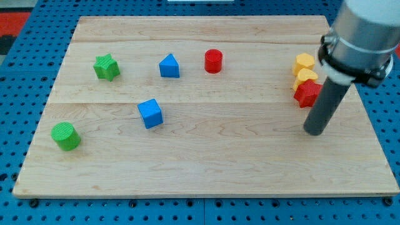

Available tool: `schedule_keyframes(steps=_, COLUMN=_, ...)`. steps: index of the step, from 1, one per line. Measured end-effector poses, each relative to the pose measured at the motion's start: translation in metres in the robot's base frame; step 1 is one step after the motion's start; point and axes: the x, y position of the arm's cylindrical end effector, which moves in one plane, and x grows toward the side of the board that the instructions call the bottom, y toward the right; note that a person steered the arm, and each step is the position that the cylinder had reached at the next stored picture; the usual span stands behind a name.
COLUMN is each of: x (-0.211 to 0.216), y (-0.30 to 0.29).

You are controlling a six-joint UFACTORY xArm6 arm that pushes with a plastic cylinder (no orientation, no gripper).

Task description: Push the blue cube down a bit towards the center right

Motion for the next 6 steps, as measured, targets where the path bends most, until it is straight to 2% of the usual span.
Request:
schedule_keyframes(steps=2, x=0.033, y=-0.138)
schedule_keyframes(steps=4, x=0.022, y=-0.274)
schedule_keyframes(steps=5, x=-0.011, y=-0.314)
schedule_keyframes(steps=6, x=-0.05, y=-0.316)
